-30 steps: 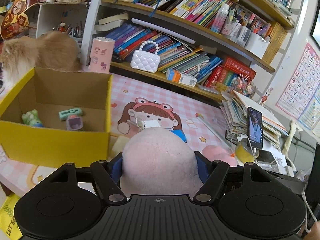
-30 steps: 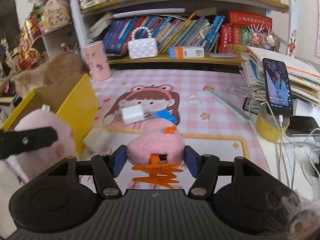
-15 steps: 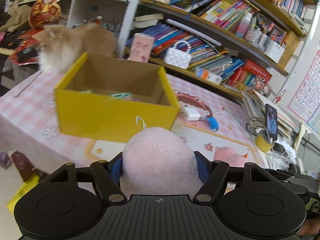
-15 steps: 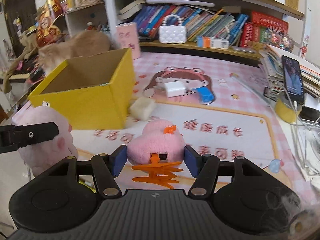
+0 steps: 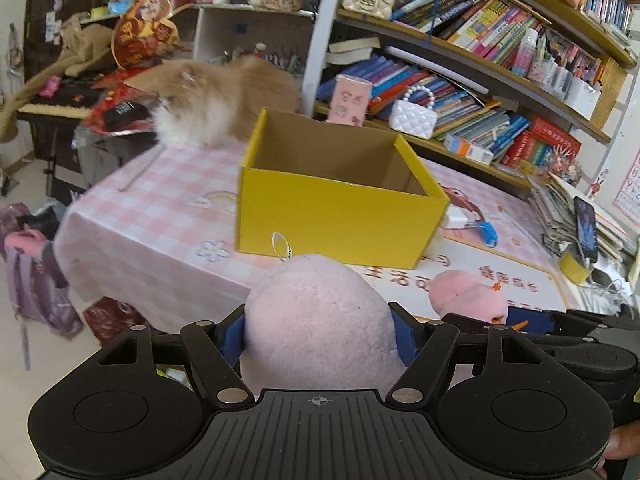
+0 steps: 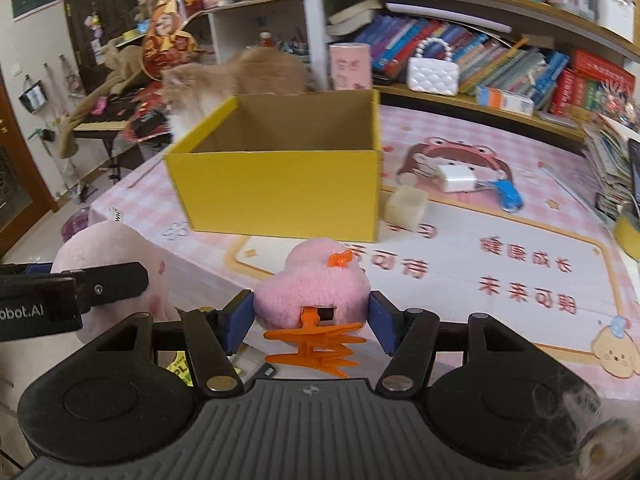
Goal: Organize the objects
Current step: 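Carry the pig plush and the chick toy over the yellow box with both grippers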
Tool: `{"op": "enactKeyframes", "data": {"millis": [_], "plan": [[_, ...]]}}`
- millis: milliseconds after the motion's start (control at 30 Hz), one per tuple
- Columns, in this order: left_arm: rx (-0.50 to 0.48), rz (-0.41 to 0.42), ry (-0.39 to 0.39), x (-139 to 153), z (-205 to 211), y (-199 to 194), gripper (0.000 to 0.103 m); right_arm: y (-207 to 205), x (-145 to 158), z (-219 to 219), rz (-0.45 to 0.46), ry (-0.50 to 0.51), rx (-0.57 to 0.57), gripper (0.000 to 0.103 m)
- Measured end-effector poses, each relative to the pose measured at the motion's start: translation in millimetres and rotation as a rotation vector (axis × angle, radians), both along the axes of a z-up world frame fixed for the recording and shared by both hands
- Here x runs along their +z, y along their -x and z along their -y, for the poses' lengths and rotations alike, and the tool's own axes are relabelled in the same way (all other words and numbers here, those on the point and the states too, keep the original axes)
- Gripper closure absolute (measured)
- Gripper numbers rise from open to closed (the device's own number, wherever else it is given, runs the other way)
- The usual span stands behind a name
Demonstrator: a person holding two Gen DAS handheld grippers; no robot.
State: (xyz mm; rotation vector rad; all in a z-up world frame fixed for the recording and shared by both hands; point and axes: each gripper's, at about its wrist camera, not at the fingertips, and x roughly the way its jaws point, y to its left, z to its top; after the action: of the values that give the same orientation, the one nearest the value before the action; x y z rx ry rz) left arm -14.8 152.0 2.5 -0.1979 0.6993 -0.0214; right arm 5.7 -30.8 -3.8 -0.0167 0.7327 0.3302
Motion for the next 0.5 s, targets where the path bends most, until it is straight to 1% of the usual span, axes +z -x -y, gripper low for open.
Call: {"op": "enactKeyframes", "data": {"millis": [100,300,500], "plan": [[0.01,0.019,-0.015,4.2,-9.5,4.4,0.031,2.4,2.1,-12.6,0.008,-0.001,0.017,0.044],[0.023,0.044,-0.009,8.6,-24.3,6.8,0.031,2.7,6.3,-29.7,0.024,0.003,0.032,0.044],[0.011,0.077,-0.009,13.2,-33.3,6.5,0.031,4.3,13.1,-37.7,0.045,0.002,0.018,0.044]]}}
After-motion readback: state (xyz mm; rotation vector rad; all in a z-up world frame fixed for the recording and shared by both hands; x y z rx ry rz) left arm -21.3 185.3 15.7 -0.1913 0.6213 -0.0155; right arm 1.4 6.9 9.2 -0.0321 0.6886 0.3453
